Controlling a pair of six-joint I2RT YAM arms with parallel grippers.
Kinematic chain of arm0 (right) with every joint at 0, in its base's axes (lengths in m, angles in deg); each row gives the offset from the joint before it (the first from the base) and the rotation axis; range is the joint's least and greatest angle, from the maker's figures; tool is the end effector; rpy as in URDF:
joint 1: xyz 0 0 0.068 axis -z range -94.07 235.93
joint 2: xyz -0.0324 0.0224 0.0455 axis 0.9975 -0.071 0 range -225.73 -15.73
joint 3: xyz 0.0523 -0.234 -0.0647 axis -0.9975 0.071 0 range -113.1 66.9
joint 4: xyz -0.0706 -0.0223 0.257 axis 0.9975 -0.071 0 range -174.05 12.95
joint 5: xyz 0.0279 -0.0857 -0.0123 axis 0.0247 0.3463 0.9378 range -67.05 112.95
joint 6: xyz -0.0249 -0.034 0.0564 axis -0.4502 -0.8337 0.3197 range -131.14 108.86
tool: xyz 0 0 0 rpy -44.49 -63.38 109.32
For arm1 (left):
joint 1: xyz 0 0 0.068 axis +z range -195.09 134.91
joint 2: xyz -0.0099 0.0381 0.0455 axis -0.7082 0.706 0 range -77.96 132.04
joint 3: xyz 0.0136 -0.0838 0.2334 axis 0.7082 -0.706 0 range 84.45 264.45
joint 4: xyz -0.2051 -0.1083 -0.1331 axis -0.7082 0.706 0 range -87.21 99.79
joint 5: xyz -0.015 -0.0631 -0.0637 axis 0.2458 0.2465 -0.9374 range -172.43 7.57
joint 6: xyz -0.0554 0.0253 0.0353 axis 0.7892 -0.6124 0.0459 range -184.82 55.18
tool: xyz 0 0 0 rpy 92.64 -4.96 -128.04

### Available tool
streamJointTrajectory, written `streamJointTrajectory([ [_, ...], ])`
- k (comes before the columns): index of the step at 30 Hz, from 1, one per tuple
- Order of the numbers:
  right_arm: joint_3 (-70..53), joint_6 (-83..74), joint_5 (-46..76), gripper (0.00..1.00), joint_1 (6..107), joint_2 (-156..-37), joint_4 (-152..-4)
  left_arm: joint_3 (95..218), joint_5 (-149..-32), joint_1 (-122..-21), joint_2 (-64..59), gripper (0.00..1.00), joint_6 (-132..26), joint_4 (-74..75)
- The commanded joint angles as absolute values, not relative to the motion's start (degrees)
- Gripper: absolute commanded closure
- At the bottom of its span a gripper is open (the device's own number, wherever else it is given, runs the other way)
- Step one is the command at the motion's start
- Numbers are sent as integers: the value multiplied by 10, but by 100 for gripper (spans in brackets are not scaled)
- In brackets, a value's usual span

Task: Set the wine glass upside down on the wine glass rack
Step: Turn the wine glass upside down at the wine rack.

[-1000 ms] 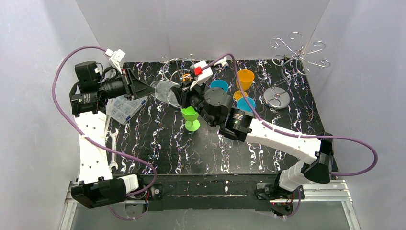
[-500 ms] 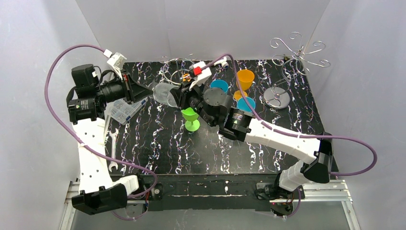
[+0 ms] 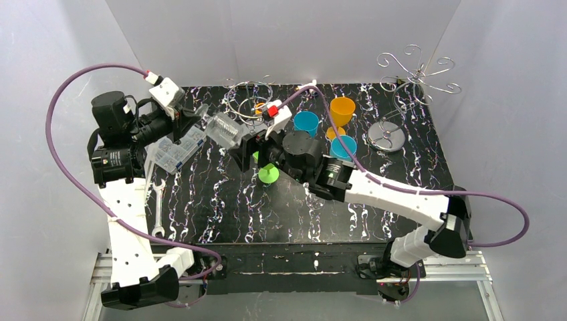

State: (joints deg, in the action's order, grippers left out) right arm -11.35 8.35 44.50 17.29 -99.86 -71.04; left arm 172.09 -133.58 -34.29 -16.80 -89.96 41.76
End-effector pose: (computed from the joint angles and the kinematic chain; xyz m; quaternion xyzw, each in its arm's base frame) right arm 0.1579 0.3457 0.3851 -0.1682 0.6860 0.3888 0.5916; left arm 0.2154 -0.0046 0.4645 0.3559 0.6642 -0.1461 0.6409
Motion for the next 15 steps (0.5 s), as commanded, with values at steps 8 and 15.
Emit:
streamJointTrajectory([
  [8,-219,-20,132,2,187,-977,-907,1697,-1404,-345,-226,100,-1112,350],
  [15,-278,-36,174,2,217,-999,-904,1626,-1475,-346,-306,100,-1269,347],
])
